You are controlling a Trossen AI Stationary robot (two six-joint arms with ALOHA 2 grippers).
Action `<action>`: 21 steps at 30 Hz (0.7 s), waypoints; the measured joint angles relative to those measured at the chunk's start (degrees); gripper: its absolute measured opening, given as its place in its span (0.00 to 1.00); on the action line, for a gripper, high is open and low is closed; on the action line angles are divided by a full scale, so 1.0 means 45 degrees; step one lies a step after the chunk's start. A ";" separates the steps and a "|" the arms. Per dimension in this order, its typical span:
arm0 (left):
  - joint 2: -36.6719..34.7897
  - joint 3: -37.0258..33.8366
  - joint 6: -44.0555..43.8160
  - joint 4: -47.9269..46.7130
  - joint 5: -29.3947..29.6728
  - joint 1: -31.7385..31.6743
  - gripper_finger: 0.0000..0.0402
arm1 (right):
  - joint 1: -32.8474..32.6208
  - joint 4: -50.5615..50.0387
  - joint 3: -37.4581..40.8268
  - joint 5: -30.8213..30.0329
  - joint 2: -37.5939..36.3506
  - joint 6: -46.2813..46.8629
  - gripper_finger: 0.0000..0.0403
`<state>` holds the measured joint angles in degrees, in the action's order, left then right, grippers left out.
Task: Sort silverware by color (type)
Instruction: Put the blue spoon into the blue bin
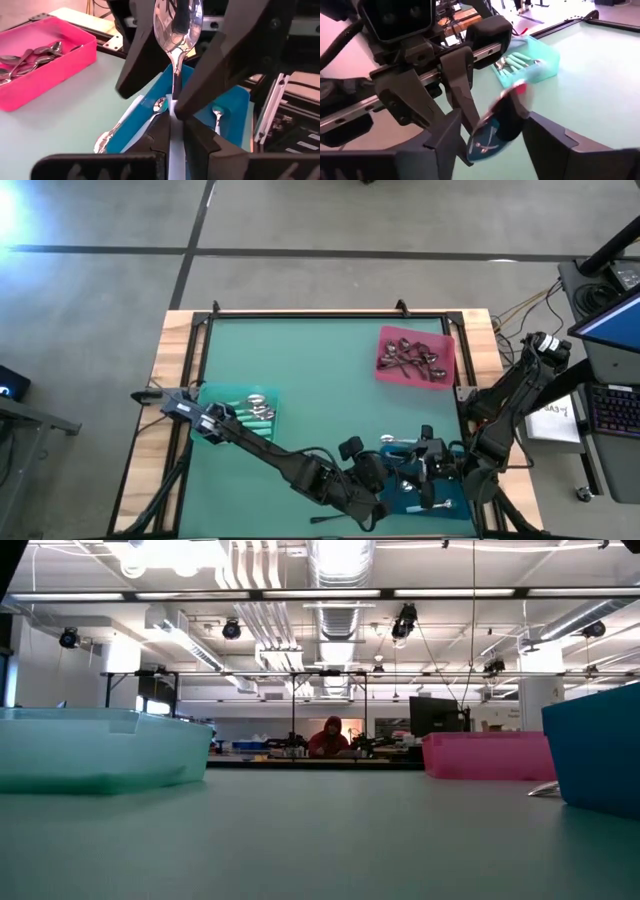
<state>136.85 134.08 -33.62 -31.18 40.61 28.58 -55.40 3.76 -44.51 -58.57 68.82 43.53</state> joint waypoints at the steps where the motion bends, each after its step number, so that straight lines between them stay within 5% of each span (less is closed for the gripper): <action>1: 0.0009 0.0000 0.0016 -0.0018 0.0087 0.0000 0.04 | 0.0000 -0.0004 0.0000 0.0001 0.0000 -0.0103 0.44; 7: 0.0015 0.0000 0.0127 0.0078 0.0220 -0.0012 0.05 | -0.0010 0.0086 -0.0034 0.0066 -0.0034 -0.1132 0.08; 18: -0.0087 0.0189 0.0687 0.0466 -0.0049 -0.0063 0.10 | -0.0026 -0.1212 -0.0030 0.0733 -0.1564 -0.1460 0.02; 21: -0.0217 0.0204 0.0697 0.0322 -0.1337 0.0053 0.12 | -0.0011 -0.2634 -0.0020 0.0880 -0.2330 -0.0479 0.02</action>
<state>135.88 135.00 -30.48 -29.73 34.59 28.82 -55.45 -8.09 -44.60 -54.61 58.33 41.37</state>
